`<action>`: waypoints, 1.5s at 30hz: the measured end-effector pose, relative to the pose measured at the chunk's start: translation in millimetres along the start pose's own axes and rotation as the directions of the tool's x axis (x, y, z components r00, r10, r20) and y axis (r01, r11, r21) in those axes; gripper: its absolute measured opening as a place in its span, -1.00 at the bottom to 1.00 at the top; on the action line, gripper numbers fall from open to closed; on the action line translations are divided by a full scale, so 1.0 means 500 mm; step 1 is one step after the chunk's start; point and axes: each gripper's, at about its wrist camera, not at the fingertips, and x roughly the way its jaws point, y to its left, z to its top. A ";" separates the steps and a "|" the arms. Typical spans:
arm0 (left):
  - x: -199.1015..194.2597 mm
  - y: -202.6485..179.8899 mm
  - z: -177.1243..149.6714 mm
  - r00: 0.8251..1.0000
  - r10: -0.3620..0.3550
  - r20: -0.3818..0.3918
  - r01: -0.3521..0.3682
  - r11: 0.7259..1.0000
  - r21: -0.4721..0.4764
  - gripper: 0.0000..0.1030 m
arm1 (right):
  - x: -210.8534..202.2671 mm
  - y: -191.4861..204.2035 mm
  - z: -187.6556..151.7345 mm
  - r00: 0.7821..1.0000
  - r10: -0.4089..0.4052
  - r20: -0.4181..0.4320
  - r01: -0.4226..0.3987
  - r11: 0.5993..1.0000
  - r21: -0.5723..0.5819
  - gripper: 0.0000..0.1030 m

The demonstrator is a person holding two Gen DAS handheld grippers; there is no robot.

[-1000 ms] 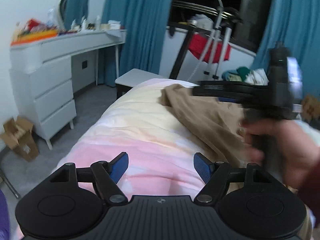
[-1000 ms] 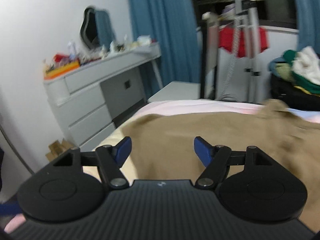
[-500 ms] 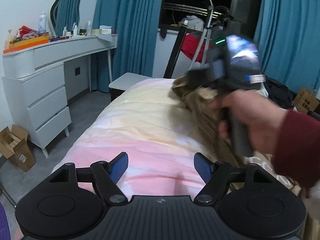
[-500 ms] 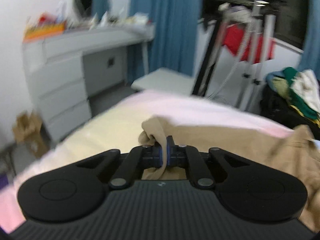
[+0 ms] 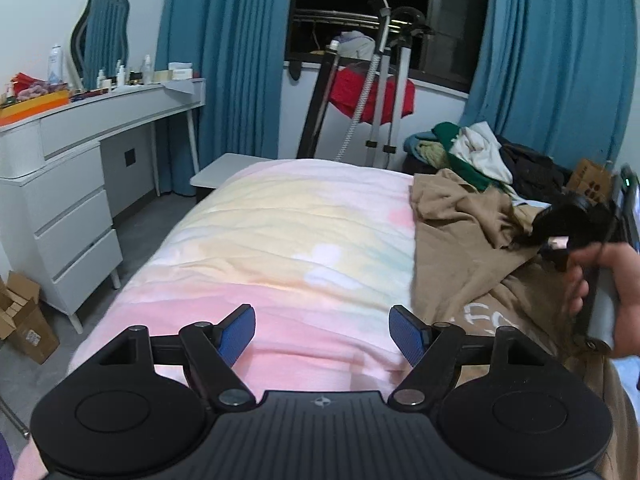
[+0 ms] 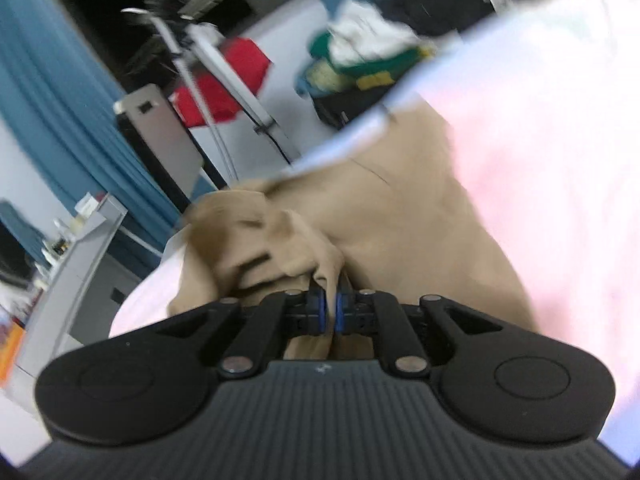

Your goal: Fold clothes

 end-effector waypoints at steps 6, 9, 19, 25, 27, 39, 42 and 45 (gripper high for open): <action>0.015 -0.014 -0.005 0.996 -0.084 0.003 0.084 0.996 -0.005 0.47 | -0.083 -0.031 -0.012 0.997 0.077 -0.018 -0.078 0.994 -0.079 0.42; 0.021 -0.026 -0.010 0.993 -0.119 -0.001 0.119 0.993 -0.011 0.47 | -0.171 -0.032 -0.021 0.995 0.095 -0.023 -0.097 0.982 -0.161 0.41; 0.022 -0.075 -0.013 0.995 -0.101 -0.014 0.102 0.995 0.020 0.41 | -0.372 -0.054 -0.079 0.994 0.107 -0.032 -0.112 0.947 -0.301 0.42; 0.062 -0.161 0.043 0.994 -0.106 -0.017 0.108 0.988 0.109 0.22 | -0.354 -0.071 -0.080 0.993 0.119 -0.011 -0.114 0.918 -0.379 0.40; 0.098 -0.202 0.075 0.992 -0.123 -0.017 0.124 0.982 0.145 0.10 | -0.353 -0.083 -0.079 0.994 0.111 -0.004 -0.104 0.916 -0.388 0.40; 0.429 -0.469 0.167 0.995 -0.021 -0.098 0.056 0.929 0.365 -0.27 | -0.347 -0.159 -0.043 0.994 0.107 0.015 -0.099 0.960 -0.262 0.41; 0.486 -0.498 0.156 0.987 0.083 -0.137 -0.016 0.902 0.431 -0.69 | -0.341 -0.168 -0.040 0.994 0.106 0.007 -0.101 0.964 -0.244 0.41; 0.489 -0.504 0.165 0.992 0.072 -0.100 -0.022 0.903 0.430 -0.90 | -0.340 -0.176 -0.039 0.994 0.108 0.003 -0.104 0.969 -0.226 0.41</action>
